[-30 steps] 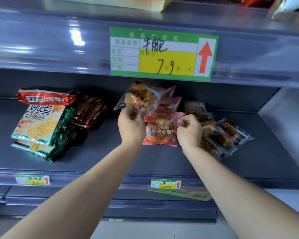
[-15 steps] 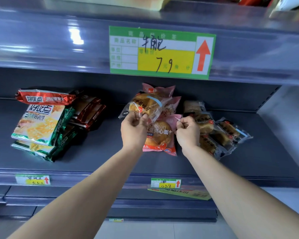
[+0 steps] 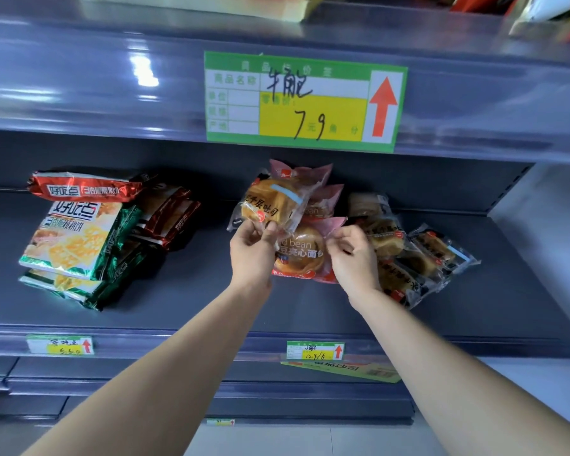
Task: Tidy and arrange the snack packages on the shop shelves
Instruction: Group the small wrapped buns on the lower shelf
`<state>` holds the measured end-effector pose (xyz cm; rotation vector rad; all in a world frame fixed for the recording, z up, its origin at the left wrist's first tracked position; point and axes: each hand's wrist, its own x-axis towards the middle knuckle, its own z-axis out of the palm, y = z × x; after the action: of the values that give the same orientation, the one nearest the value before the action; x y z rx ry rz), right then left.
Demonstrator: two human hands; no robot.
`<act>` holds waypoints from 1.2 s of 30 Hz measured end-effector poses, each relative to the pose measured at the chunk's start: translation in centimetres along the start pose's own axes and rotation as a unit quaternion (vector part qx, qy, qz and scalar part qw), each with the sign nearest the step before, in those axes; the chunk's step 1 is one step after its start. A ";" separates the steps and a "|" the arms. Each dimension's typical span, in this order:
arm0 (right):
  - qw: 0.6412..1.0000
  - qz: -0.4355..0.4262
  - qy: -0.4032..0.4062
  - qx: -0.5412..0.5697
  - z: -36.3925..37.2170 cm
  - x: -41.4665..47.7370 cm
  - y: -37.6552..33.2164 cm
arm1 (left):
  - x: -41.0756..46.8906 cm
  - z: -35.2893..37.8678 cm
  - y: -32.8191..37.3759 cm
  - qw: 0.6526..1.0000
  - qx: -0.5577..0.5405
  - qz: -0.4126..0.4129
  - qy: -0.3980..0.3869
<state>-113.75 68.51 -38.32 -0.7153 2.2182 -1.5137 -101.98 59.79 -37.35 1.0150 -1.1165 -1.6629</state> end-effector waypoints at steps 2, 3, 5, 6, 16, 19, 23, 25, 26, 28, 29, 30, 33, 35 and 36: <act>0.997 0.003 -0.071 -0.029 -0.2 -0.5 -0.2 | 0.1 0.2 0.1 1.000 0.000 -0.006 -0.002; 0.994 0.000 -0.089 -0.064 -0.1 -0.7 -0.4 | 0.0 0.3 0.2 1.000 -0.002 -0.005 -0.006; 0.977 -0.003 -0.103 -0.185 0.1 -0.9 -0.5 | -0.3 0.5 0.4 1.000 -0.004 -0.007 -0.014; 0.962 0.007 -0.107 -0.252 0.3 -0.9 -0.5 | -0.4 0.5 0.4 1.000 -0.003 -0.011 -0.015; 0.946 -0.021 -0.051 -0.320 1.8 0.0 0.9 | -0.2 -0.3 0.5 0.999 0.048 0.000 -0.013; 0.951 -0.014 -0.061 -0.304 1.5 0.2 0.8 | -0.1 -0.1 0.8 0.998 0.060 0.017 0.007; 0.963 0.007 -0.063 -0.261 0.6 -0.2 0.4 | -0.2 0.2 1.4 0.993 0.105 0.054 0.001; 0.965 0.015 -0.063 -0.255 0.2 -0.3 -0.1 | -0.3 0.6 1.5 0.987 0.144 0.067 0.013; 0.964 0.021 -0.057 -0.257 -0.1 -0.3 -0.3 | -0.4 0.8 1.6 0.983 0.162 0.081 0.018; 0.969 0.015 -0.028 -0.247 -0.5 -0.3 -0.8 | -0.9 1.4 2.1 0.974 0.193 0.116 0.018; 0.977 0.004 -0.006 -0.212 -0.5 -0.1 -0.9 | -1.2 1.6 2.3 0.970 0.204 0.130 0.013; 0.990 0.005 0.015 -0.139 -0.5 0.1 -1.1 | -1.6 1.9 2.5 0.966 0.213 0.145 0.010; 0.983 0.095 0.012 0.159 -0.8 0.4 -3.1 | -2.3 2.9 2.6 0.954 0.239 0.182 0.011; 0.957 0.120 -0.046 0.261 -1.3 0.8 -4.3 | -2.8 3.5 2.5 0.943 0.262 0.207 -0.009; 0.951 0.132 -0.057 0.273 -1.5 1.1 -4.7 | -2.9 3.7 2.3 0.933 0.278 0.226 -0.024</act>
<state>-114.53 67.58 -33.41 -0.3052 1.6102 -1.7712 -104.07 62.95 -33.76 0.9562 -1.7621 -1.0231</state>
